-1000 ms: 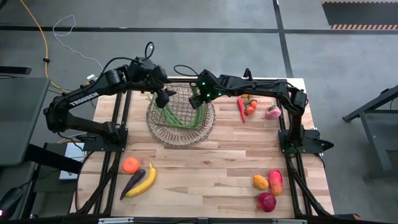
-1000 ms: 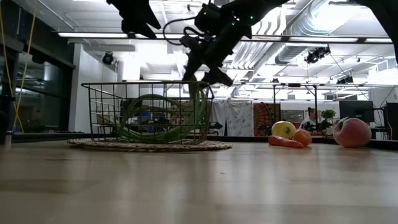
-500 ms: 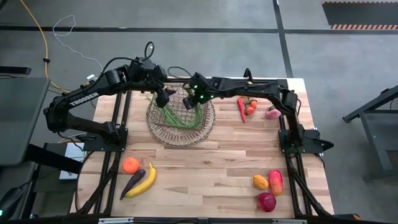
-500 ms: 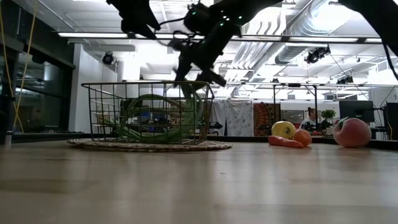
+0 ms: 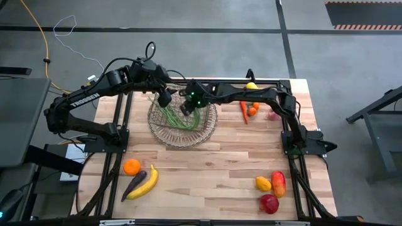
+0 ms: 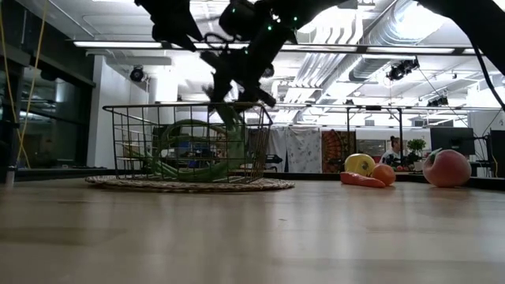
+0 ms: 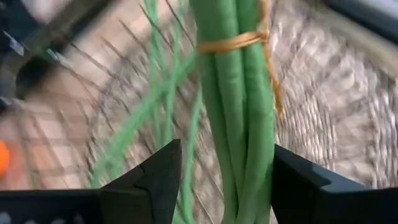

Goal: Build produce basket
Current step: Put the green string beans into the wire basket, then put the orange carrot into the wire basket

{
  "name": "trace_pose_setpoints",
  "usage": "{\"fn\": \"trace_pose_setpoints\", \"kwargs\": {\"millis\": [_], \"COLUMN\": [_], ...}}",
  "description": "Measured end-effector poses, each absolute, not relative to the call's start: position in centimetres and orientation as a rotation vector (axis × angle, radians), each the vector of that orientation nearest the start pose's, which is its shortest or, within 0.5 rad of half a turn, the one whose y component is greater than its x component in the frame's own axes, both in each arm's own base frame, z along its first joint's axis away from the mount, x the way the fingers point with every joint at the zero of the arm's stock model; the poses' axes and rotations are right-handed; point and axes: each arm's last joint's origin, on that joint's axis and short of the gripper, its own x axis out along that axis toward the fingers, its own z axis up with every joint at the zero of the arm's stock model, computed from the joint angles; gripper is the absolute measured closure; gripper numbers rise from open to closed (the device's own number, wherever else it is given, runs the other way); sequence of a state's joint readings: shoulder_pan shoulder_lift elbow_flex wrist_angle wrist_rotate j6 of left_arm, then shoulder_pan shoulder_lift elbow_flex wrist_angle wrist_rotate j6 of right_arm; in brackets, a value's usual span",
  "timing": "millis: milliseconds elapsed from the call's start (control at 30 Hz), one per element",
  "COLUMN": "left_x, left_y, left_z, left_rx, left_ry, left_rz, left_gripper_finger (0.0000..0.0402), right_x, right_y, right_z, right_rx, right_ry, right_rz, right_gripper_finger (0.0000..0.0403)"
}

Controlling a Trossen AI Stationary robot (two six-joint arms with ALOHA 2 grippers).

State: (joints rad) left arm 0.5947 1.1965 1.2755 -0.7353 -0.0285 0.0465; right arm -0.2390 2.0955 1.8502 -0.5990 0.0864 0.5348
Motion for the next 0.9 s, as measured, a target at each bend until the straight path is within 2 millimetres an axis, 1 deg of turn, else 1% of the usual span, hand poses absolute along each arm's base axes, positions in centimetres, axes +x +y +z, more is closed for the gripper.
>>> {"fn": "trace_pose_setpoints", "kwargs": {"millis": [100,200,267,333,400,500,600,667,733,833,900], "left_x": [19.7,19.7,19.7,19.7,19.8,19.8,19.9,20.0,20.1,20.3,20.6], "left_y": [13.6,13.6,13.6,13.6,13.6,13.6,13.7,13.7,13.7,13.6,13.6], "left_z": [36.9,36.9,36.9,36.9,37.0,37.1,37.3,37.4,37.4,37.2,36.6], "left_rx": [-0.141,-0.148,-0.148,-0.148,-0.148,-0.154,-0.171,-0.175,-0.180,-0.191,-0.235], "left_ry": [0.655,0.653,0.653,0.652,0.650,0.633,0.602,0.585,0.576,0.567,0.511], "left_rz": [0.617,0.626,0.625,0.625,0.626,0.630,0.638,0.616,0.595,0.561,0.496], "left_gripper_finger": [0.0135,0.0135,0.0135,0.0135,0.0135,0.0135,0.0135,0.0135,0.0135,0.0135,0.0135], "right_x": [45.1,44.5,44.6,44.8,45.2,45.7,45.9,45.2,44.1,41.8,40.3], "right_y": [-11.7,-12.1,-12.3,-12.2,-11.6,-10.8,-10.4,-10.4,-10.5,-10.9,-11.1], "right_z": [27.4,28.0,28.4,28.5,28.4,27.9,27.7,28.0,28.8,30.5,31.3], "right_rx": [0.516,0.446,0.437,0.448,0.449,0.425,0.369,0.318,0.250,0.163,0.149], "right_ry": [0.712,0.737,0.736,0.746,0.749,0.728,0.737,0.790,0.837,0.912,0.927], "right_rz": [-0.667,-0.780,-0.734,-0.618,-0.507,-0.459,-0.432,-0.449,-0.490,-0.529,-0.521], "right_gripper_finger": [0.0206,0.0206,0.0206,0.0206,0.0206,0.0206,0.0206,0.0206,0.0206,0.0206,0.0206]}}
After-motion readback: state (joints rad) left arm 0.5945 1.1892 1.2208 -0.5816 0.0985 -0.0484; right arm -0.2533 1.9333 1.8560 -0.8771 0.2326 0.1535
